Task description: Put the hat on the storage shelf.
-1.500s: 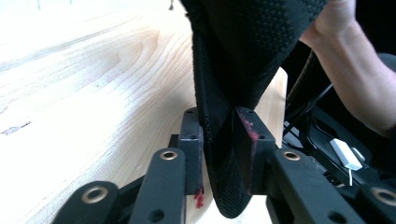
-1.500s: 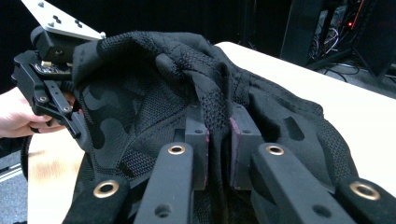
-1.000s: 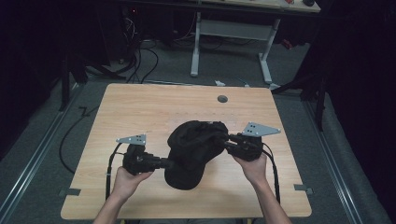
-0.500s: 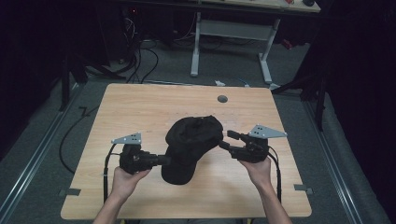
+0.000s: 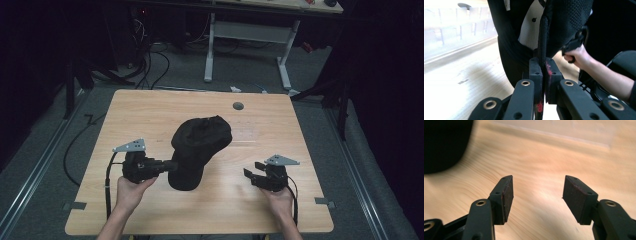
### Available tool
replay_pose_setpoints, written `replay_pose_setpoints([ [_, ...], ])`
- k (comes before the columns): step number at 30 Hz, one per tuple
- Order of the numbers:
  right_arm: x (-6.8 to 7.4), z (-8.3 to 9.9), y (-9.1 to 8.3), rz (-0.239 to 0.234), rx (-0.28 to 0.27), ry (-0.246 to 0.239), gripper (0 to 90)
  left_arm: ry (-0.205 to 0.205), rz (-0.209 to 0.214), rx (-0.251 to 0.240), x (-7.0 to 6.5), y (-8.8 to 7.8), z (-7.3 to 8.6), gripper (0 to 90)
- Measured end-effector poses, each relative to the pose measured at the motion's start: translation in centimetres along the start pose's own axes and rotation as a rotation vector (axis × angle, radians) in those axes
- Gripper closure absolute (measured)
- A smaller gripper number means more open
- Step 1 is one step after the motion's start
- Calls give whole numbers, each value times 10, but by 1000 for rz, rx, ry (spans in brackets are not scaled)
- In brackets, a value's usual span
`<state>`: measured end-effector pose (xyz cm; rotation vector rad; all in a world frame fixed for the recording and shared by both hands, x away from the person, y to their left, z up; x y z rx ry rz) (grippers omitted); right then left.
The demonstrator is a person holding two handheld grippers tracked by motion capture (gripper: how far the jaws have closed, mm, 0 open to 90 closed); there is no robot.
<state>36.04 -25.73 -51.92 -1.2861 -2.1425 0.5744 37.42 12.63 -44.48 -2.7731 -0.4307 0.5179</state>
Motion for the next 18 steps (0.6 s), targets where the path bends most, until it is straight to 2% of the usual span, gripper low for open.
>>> replay_pose_setpoints([
  [3,-6,12,4,72,19,1,406,3,-23,-19,1,-2,-3,862],
  [8,-14,23,8,139,41,9,394,11,-65,-54,3,-6,-9,863],
  [12,-17,27,11,179,49,-5,382,6,-90,-61,7,-7,-13,863],
  [18,-15,27,13,204,43,-25,377,8,-124,-60,14,-7,-19,863],
])
Point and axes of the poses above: each handheld gripper's, and its own axes: y roughly forward along the jaws, z roughly out of its underside, x roughly to its left, the point moved 3 cm from there along y, roughly forward along the jaws, and after that the axes turned 9 degrees about y, right-handed, at the moved point
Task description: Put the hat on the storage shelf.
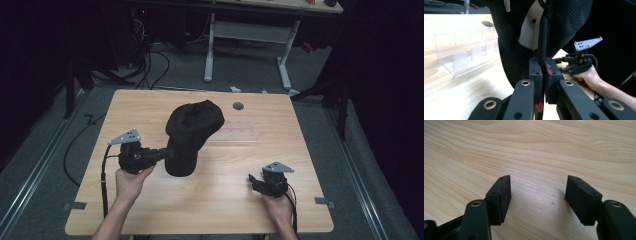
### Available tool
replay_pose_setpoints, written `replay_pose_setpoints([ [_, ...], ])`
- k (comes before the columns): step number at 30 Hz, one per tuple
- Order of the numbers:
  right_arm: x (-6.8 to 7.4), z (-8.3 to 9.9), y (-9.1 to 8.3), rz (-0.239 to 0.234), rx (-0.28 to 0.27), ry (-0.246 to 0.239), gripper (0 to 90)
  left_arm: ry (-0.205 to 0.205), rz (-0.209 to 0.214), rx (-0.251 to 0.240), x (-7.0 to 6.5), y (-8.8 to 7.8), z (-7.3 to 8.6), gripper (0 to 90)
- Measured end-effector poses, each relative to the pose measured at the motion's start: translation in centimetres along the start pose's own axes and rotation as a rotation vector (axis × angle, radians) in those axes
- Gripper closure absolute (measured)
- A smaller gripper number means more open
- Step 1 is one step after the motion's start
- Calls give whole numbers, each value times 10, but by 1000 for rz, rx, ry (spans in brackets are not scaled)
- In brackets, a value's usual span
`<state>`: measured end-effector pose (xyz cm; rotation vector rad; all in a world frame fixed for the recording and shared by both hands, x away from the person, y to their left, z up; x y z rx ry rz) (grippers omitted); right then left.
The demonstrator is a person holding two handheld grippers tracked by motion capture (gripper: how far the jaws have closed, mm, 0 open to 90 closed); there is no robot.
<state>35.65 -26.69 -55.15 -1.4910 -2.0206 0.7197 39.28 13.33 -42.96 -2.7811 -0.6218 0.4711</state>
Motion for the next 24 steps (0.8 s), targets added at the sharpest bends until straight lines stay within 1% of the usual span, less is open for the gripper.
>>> replay_pose_setpoints([
  [4,0,0,0,3,-1,-3,375,-1,-18,-11,6,1,-6,863],
  [7,0,0,0,3,-1,-2,375,6,-33,-11,10,3,-11,863],
  [12,0,0,0,3,0,-4,375,16,-51,-25,16,5,-22,863],
  [17,0,0,0,3,0,-3,375,20,-80,-48,23,7,-34,863],
  [24,0,0,0,3,0,-4,375,26,-105,-78,30,10,-47,863],
])
Point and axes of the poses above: each handheld gripper's, and its own axes: y roughly forward along the jaws, z roughly out of its underside, x roughly to its left, the point moved 3 cm from there along y, roughly forward along the jaws, and after that the axes turned 9 degrees about y, right-handed, at the moved point
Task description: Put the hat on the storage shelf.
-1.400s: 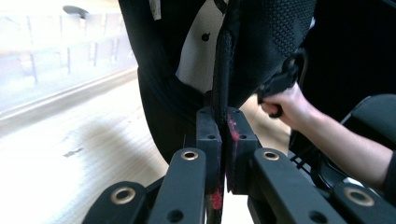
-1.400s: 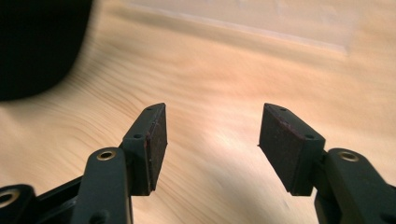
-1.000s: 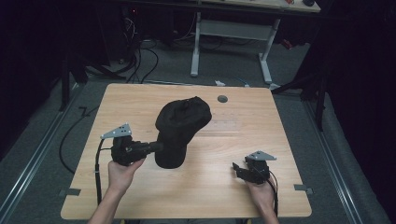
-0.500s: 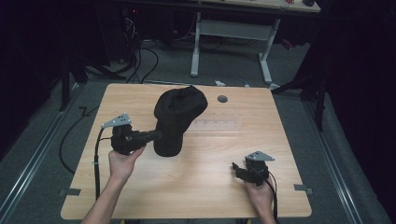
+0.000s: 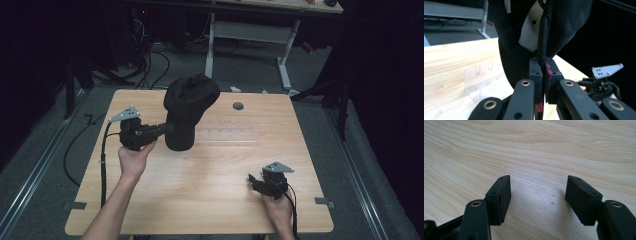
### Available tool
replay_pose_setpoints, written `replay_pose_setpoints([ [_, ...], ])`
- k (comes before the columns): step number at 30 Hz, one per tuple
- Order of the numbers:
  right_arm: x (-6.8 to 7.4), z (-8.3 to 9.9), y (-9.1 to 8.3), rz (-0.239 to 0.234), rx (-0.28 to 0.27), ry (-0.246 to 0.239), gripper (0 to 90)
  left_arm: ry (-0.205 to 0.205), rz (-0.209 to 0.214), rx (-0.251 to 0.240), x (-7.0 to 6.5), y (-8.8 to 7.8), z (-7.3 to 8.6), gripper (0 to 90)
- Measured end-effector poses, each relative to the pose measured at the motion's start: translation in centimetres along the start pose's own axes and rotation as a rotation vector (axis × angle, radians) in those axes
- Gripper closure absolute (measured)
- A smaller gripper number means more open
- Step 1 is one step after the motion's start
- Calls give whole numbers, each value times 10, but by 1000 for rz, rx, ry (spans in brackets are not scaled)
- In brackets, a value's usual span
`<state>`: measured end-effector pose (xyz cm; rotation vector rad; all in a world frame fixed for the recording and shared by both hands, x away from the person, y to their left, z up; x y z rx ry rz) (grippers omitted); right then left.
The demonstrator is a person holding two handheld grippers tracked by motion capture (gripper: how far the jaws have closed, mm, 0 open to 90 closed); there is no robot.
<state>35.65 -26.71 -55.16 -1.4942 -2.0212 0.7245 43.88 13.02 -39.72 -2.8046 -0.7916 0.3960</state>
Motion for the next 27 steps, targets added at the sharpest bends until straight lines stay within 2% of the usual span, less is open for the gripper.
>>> replay_pose_setpoints([
  [11,0,0,0,0,0,1,375,17,-74,5,15,12,-9,863],
  [21,0,0,0,1,0,0,374,38,-112,1,26,25,-10,863],
  [27,0,0,0,1,0,4,374,28,-128,6,32,34,-7,863],
])
Point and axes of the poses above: each handheld gripper's, and its own axes: y roughly forward along the jaws, z roughly out of its underside, x roughly to its left, the point moved 3 cm from there along y, roughly forward along the jaws, and after that the axes turned 9 degrees about y, right-handed, at the moved point
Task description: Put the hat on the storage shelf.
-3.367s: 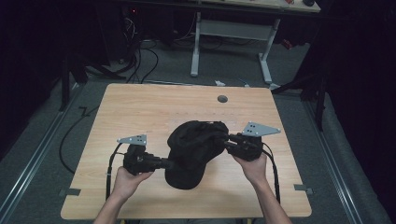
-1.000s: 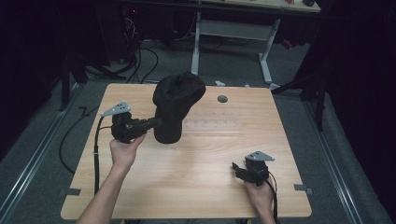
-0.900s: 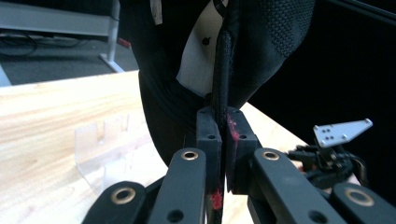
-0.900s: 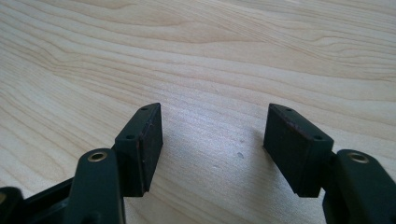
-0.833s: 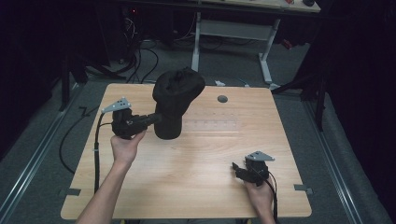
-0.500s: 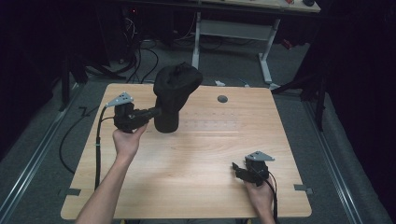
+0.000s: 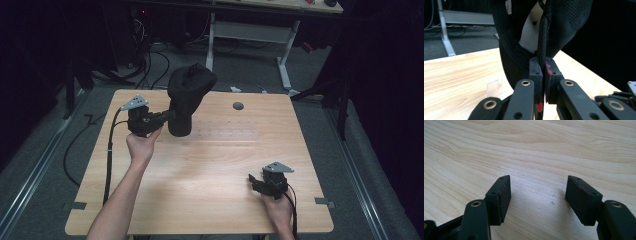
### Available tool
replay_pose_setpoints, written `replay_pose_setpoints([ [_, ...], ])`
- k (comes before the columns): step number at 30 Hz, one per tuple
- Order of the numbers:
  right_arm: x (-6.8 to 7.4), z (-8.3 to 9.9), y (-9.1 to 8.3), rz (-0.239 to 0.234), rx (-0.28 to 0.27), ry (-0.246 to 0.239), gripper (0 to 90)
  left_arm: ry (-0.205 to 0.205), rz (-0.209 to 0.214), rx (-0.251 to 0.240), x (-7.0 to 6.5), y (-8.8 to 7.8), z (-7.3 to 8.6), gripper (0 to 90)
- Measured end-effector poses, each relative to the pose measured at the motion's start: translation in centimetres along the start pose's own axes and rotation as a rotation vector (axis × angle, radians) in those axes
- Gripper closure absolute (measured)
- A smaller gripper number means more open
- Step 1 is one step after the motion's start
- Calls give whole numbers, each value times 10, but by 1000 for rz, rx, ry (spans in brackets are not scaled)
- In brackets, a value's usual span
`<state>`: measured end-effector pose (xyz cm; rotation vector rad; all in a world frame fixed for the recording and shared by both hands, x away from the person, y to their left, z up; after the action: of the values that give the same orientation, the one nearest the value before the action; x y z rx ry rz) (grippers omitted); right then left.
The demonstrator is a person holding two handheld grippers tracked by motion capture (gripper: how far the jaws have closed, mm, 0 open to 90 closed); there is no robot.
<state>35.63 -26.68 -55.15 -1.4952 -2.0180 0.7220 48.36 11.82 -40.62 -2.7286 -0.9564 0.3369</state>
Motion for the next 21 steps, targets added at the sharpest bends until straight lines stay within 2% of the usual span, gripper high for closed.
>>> replay_pose_setpoints([
  [6,0,0,0,0,0,-1,374,-15,-33,6,8,4,3,862],
  [21,0,0,0,-1,-1,-1,374,10,-43,28,9,19,14,861],
])
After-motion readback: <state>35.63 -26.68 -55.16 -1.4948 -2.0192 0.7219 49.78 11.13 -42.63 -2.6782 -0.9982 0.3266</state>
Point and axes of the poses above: each handheld gripper's, and its own axes: y roughly forward along the jaws, z roughly out of its underside, x roughly to its left, the point moved 3 cm from there along y, roughly forward along the jaws, and after that the axes turned 9 degrees about y, right-handed, at the moved point
